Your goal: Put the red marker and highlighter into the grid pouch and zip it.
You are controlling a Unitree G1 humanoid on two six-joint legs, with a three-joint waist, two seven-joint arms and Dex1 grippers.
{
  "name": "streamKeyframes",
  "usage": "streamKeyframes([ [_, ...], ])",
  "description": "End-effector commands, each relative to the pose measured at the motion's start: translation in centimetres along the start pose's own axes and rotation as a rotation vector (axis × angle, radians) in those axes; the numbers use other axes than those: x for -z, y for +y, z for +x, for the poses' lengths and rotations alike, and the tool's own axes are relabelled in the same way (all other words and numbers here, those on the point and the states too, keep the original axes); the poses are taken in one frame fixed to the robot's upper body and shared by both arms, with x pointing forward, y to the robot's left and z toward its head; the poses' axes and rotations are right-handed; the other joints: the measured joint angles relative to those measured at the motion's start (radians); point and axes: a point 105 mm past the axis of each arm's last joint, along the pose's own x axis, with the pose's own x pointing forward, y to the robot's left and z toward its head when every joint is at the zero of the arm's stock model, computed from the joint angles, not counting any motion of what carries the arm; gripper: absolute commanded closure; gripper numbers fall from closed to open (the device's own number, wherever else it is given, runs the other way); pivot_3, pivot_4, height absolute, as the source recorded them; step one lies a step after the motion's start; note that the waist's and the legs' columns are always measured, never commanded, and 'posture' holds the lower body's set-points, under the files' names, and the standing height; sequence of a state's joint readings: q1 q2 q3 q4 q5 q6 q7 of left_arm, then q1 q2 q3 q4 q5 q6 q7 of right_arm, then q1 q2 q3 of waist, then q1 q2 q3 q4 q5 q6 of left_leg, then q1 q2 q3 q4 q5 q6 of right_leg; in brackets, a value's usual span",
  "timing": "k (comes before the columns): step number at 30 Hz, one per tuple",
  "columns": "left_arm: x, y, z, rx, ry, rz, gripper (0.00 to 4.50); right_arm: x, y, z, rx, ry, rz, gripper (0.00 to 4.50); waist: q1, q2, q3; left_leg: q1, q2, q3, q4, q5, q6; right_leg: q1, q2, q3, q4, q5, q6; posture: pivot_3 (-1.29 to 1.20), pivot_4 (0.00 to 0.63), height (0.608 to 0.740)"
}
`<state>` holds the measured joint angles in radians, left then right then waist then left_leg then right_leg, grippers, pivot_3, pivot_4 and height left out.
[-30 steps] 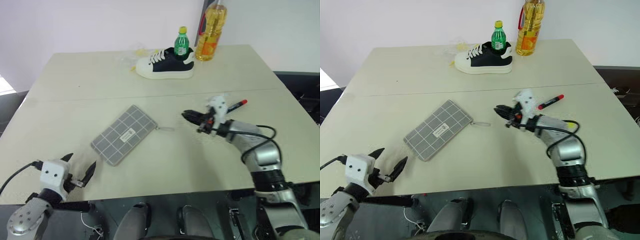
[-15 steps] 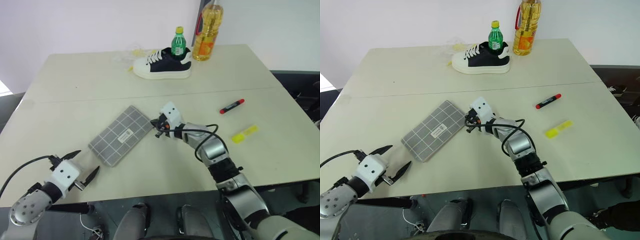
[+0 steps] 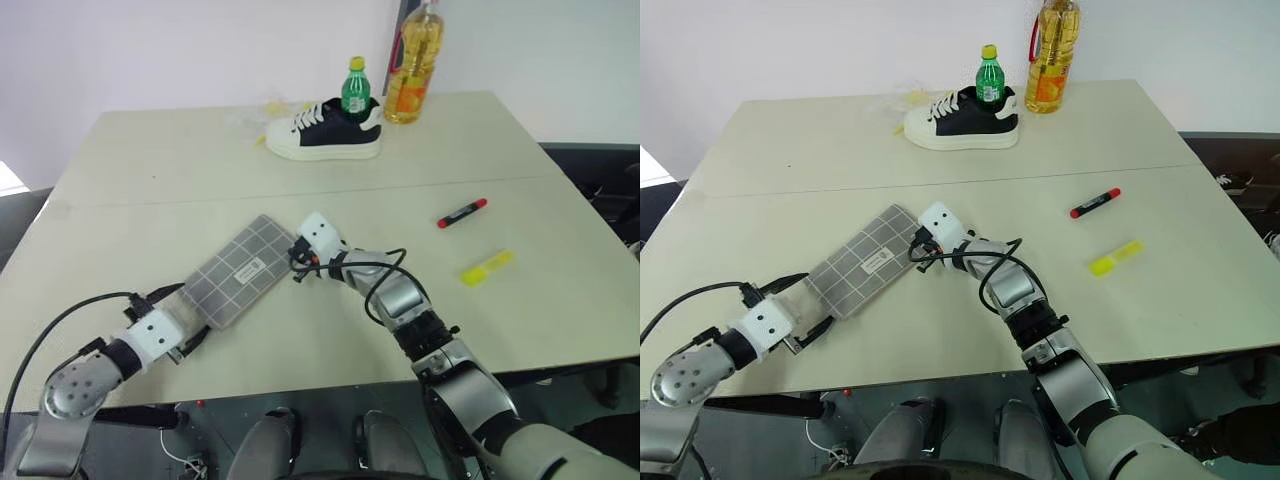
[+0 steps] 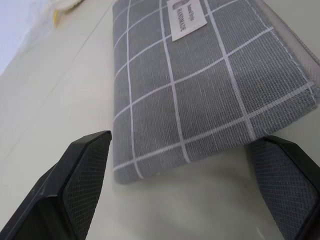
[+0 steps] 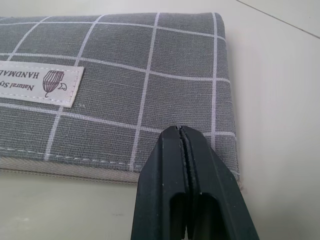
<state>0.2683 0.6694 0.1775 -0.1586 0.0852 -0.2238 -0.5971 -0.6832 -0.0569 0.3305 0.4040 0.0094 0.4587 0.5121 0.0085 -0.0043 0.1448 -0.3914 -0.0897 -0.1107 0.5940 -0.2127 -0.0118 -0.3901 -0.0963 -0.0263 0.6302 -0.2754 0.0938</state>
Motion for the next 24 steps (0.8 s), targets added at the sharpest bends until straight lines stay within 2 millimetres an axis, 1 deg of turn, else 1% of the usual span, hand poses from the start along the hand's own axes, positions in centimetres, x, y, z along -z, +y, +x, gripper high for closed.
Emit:
streamKeyframes([
  [1,-0.1,-1.1,0.7,0.057,-0.009,0.067,0.00,0.0,0.3,0.2,-0.006,0.014,0.003,4.46,0.000,0.000,-0.001,0.000,0.000,0.000,0.000,0.000,0.000,0.000,0.000,0.000,0.000,0.000,0.000,0.00,0.150,0.738],
  [5,-0.7,-1.6,1.9,0.104,-0.060,0.135,0.00,0.1,0.4,0.3,-0.005,0.018,0.003,4.46,0.001,0.002,-0.002,0.000,0.000,0.000,0.000,0.000,0.000,0.000,0.000,0.000,0.000,0.000,0.000,0.00,0.150,0.738],
  [9,-1.6,-1.6,3.0,0.113,-0.111,0.185,0.00,0.2,0.6,0.3,-0.008,0.020,-0.003,4.46,0.000,0.002,-0.002,0.000,0.000,0.000,0.000,0.000,0.000,0.000,0.000,0.000,0.000,0.000,0.000,0.00,0.150,0.738],
  [12,-2.1,-1.7,3.1,0.132,-0.151,0.208,0.88,0.1,0.6,0.3,-0.004,0.019,-0.004,4.50,-0.005,0.002,-0.002,0.000,0.000,0.000,0.000,0.000,0.000,0.000,0.000,0.000,0.000,0.000,0.001,0.00,0.150,0.738],
  [19,-2.6,-1.1,2.8,0.121,-0.197,0.212,4.49,0.0,0.3,0.3,0.007,0.009,0.000,4.50,-0.020,0.002,-0.002,0.000,0.000,-0.001,-0.001,0.000,0.000,-0.001,0.000,0.000,0.001,0.001,0.001,0.00,0.150,0.738],
  [21,-2.4,-1.2,2.6,0.129,-0.193,0.205,4.49,-0.5,0.1,0.2,0.012,-0.017,0.000,4.50,-0.022,0.002,-0.002,0.000,0.000,-0.001,-0.002,0.000,0.000,-0.001,0.000,0.000,0.001,0.001,0.001,0.00,0.150,0.738],
  [24,-3.1,-0.8,2.7,0.083,-0.209,0.110,4.49,-3.1,-1.7,-1.0,0.069,-0.138,-0.025,4.50,-0.022,0.003,-0.001,0.000,0.000,-0.001,-0.002,0.000,0.000,-0.001,0.000,0.000,0.000,0.000,0.001,0.00,0.150,0.738],
])
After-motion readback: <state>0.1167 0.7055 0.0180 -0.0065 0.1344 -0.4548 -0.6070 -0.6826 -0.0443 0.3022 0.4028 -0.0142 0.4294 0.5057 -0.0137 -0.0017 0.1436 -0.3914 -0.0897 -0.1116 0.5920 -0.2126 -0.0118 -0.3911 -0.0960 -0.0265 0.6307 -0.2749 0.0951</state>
